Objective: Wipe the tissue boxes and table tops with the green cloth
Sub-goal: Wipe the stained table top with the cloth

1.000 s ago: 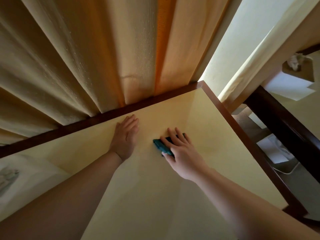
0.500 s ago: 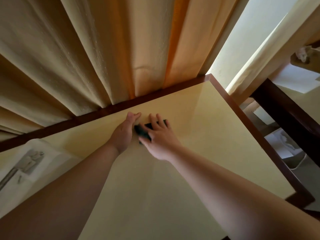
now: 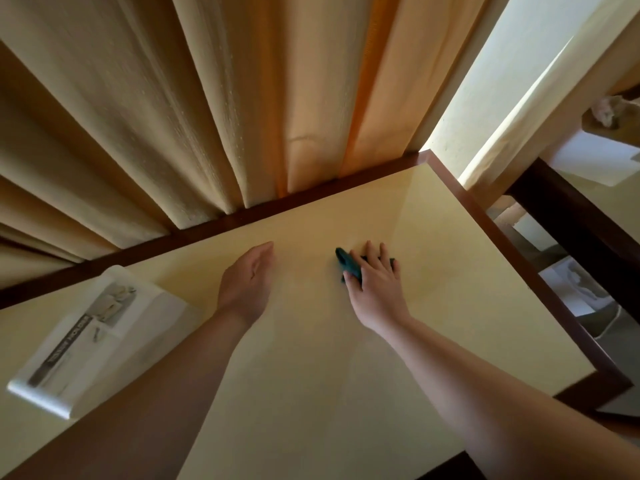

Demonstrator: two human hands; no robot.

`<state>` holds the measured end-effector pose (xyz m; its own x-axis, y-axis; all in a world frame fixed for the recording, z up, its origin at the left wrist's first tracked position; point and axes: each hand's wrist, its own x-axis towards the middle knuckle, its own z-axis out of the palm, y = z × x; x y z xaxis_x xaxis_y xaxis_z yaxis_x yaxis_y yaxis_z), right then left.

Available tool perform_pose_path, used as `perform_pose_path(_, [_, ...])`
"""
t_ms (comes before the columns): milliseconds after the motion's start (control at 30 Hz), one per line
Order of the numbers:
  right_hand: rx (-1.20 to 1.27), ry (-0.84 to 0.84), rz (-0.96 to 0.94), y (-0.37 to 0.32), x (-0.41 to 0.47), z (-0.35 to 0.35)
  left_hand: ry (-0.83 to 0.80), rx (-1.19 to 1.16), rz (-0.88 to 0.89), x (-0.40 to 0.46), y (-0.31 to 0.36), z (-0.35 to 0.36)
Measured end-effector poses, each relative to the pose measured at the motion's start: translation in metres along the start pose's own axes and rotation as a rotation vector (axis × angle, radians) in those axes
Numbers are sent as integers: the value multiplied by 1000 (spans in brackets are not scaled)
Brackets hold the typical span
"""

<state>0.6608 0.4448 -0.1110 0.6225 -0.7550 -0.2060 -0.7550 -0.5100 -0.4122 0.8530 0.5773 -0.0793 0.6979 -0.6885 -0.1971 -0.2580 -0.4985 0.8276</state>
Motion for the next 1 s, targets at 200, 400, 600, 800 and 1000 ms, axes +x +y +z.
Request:
perform_pose_path(200, [-111, -164, -212, -77, 45, 23, 102, 13, -18, -34, -22, -10])
perform_pose_path(400, [-232, -211, -516, -79, -20, 42, 136, 43, 12, -47, -34, -19])
perform_pose_path(600, [-199, -69, -298, 5, -75, 27, 81, 145, 89, -48, -21, -5])
perform_pose_path(800, [-188, 27, 51, 44, -32, -5, -16, 286, 144, -46, -3, 24])
perform_pose_path(1000, [-243, -127, -203, 9, 2, -9, -64, 465, 140, -38, 2, 52])
